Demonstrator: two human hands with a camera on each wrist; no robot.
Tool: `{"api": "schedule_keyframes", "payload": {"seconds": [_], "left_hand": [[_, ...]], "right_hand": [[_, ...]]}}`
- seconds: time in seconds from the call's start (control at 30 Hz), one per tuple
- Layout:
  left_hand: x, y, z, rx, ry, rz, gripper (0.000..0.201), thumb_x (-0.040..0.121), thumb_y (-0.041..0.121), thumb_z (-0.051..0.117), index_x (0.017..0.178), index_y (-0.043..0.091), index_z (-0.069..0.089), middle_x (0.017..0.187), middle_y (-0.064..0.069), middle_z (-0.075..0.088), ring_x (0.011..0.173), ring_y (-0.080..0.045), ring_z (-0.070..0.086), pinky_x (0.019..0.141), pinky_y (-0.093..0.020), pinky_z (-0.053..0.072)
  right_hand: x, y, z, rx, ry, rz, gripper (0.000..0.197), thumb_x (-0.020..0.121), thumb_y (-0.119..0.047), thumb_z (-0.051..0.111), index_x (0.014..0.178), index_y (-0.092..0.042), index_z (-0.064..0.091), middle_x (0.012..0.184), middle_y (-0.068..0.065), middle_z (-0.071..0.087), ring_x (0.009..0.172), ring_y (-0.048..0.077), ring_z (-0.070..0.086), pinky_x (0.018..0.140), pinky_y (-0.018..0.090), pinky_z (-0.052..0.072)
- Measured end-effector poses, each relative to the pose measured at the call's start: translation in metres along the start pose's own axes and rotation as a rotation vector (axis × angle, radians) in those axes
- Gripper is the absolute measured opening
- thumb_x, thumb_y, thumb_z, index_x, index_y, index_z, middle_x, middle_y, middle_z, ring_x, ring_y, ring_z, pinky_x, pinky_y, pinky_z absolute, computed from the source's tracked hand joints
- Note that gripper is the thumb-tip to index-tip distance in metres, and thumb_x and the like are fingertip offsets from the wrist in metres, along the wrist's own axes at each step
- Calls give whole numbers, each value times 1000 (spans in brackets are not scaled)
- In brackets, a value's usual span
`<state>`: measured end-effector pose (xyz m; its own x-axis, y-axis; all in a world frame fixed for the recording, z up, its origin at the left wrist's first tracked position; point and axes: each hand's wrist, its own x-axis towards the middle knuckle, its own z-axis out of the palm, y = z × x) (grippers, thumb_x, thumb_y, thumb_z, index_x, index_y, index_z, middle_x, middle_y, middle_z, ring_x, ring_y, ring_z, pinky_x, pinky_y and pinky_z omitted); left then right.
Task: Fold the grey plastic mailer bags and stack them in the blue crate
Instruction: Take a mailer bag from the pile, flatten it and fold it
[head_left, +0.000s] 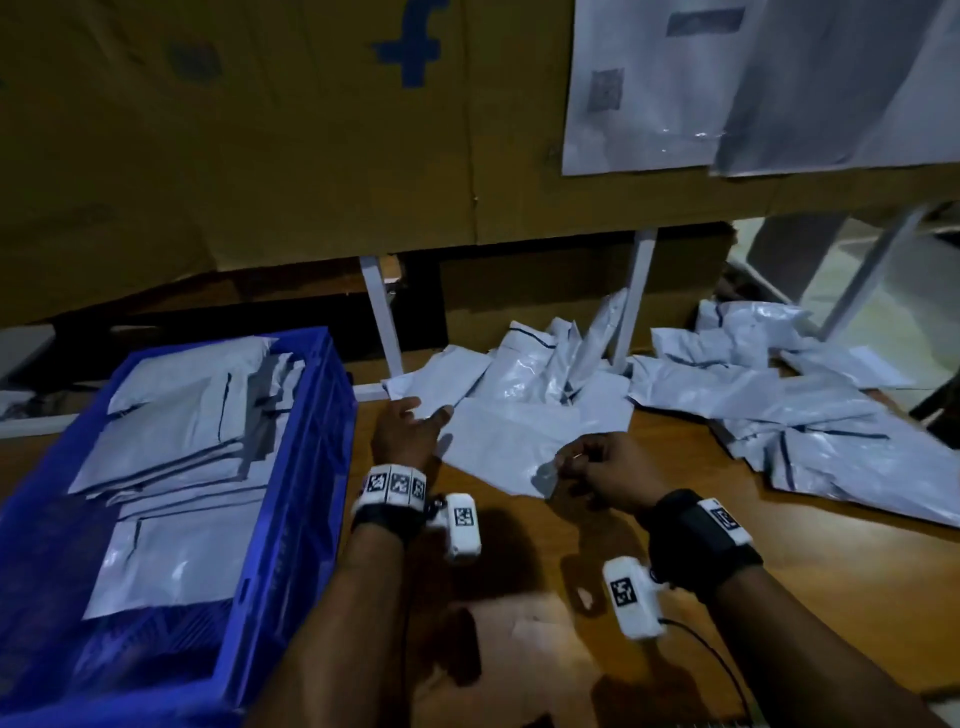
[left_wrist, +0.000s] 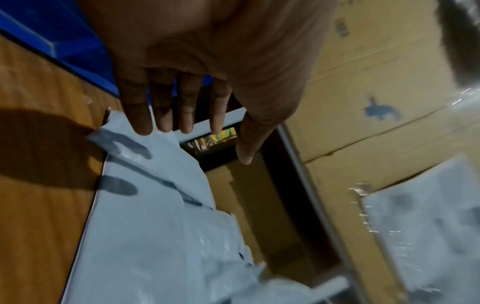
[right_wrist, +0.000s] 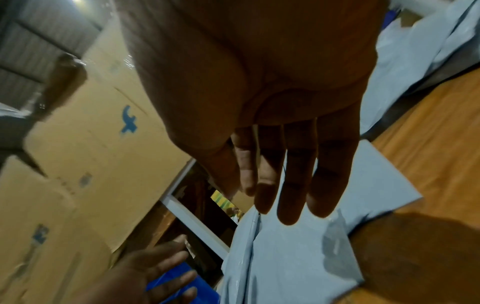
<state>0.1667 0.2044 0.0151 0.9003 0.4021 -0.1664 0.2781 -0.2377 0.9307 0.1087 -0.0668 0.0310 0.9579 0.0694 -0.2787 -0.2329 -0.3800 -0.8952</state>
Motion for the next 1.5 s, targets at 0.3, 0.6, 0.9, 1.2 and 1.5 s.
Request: {"api": "schedule_keyframes", "payload": {"seconds": [0.3, 0.6, 0.9, 1.2, 1.5], "left_hand": [[133, -11, 29, 664, -137, -44, 127, 46, 62, 92, 152, 19, 36, 152, -12, 47, 137, -38, 46, 110, -45, 43], [72, 10, 34, 634, 24, 33, 92, 71, 38, 91, 148, 25, 44, 142, -14, 58, 127, -37, 55, 100, -39, 46], [-151, -4, 95, 685, -156, 425, 97, 59, 80, 70, 142, 33, 53, 135, 0, 65, 121, -26, 63, 98, -46, 53], [-288, -58, 183, 903, -460, 584, 95, 59, 84, 53, 143, 39, 52, 144, 6, 59, 130, -26, 56, 102, -46, 45], [-293, -80, 192, 1156, -509, 573, 104, 70, 81, 30, 161, 31, 20, 168, -6, 20, 155, -27, 17, 123, -48, 14]], "right_hand": [[88, -3, -32, -2, -37, 34, 19, 91, 1, 61, 79, -3, 76, 79, 24, 72, 66, 30, 66, 57, 35, 50], [82, 6, -66, -60, -86, -15, 11, 96, -13, 70, 90, -15, 78, 90, 10, 78, 81, 25, 77, 65, 37, 59], [-29, 83, -141, -47, -74, -129, 29, 96, -42, 69, 110, -17, 68, 87, 12, 75, 73, 22, 75, 60, 38, 54], [-114, 216, -193, -31, 43, 151, 43, 80, -28, 88, 116, -17, 66, 74, 6, 76, 68, 22, 74, 59, 37, 58], [-132, 236, -173, -265, 213, 123, 24, 82, -31, 82, 102, -23, 73, 69, -10, 73, 73, 3, 68, 71, 23, 49]]}}
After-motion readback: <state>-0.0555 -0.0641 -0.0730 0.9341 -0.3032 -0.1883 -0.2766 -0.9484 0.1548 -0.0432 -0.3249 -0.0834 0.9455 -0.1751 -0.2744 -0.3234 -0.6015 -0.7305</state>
